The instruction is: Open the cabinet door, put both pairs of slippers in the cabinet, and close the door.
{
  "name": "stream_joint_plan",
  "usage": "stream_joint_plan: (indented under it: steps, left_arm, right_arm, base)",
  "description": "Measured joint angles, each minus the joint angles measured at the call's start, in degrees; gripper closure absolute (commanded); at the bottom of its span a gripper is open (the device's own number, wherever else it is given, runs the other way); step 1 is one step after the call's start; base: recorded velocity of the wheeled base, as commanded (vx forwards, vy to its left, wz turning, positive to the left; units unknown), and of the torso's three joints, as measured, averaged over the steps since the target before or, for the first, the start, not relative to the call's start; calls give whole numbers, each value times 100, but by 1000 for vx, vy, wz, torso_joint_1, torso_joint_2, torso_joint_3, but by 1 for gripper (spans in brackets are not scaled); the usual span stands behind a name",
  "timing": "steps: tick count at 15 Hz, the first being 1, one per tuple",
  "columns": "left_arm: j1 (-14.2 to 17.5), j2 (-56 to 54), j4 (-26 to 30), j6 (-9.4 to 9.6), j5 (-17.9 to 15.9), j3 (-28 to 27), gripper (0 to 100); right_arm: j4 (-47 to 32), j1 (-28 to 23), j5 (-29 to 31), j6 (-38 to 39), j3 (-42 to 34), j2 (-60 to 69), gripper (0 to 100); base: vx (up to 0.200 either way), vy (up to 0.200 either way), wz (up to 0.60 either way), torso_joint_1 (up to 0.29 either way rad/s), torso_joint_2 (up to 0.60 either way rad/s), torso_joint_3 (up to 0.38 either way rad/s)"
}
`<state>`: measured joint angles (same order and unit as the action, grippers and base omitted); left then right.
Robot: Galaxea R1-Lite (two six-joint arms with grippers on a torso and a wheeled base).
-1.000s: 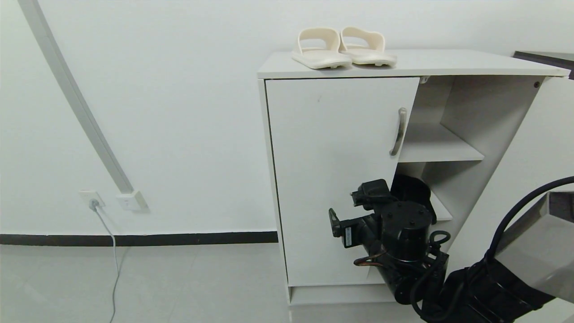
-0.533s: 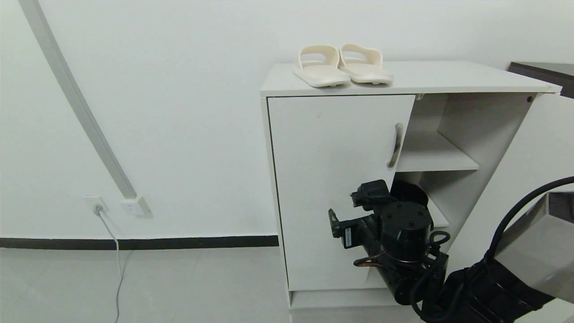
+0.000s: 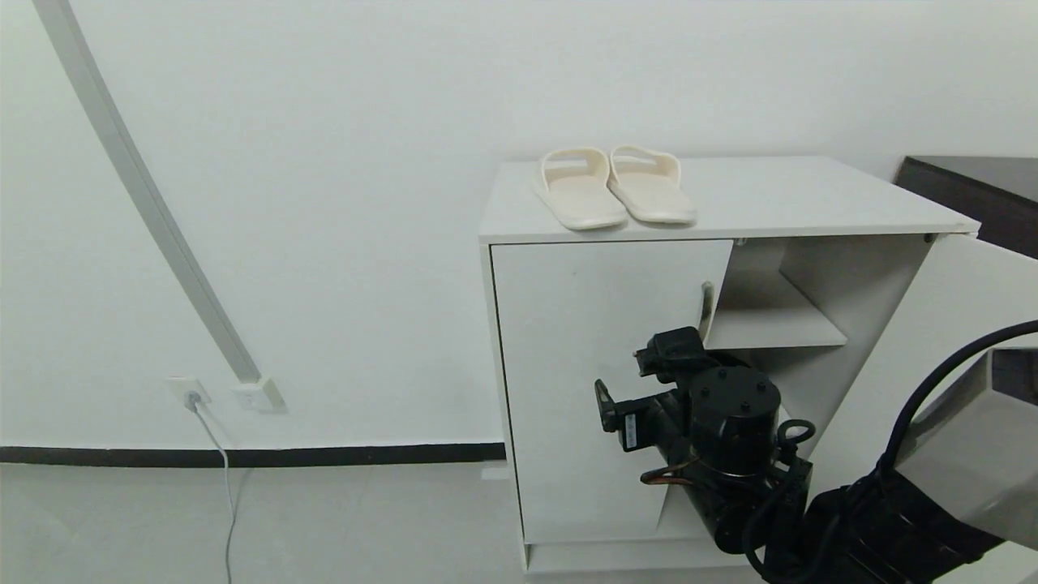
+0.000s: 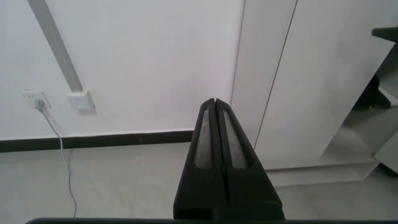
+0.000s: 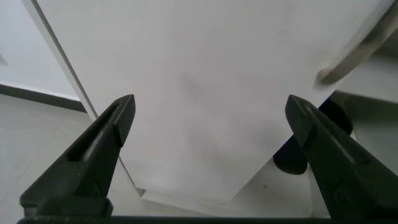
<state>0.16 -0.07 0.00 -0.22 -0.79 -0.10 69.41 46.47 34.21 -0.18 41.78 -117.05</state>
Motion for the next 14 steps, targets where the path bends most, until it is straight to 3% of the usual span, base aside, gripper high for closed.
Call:
stream_joint_plan:
  steps: [14]
  left_arm:
    - [0, 0, 0, -2, 1, 0, 100]
  right_arm:
    - [7, 2, -11, 7, -22, -32, 0]
  base:
    - [0, 0, 0, 197, -519, -322]
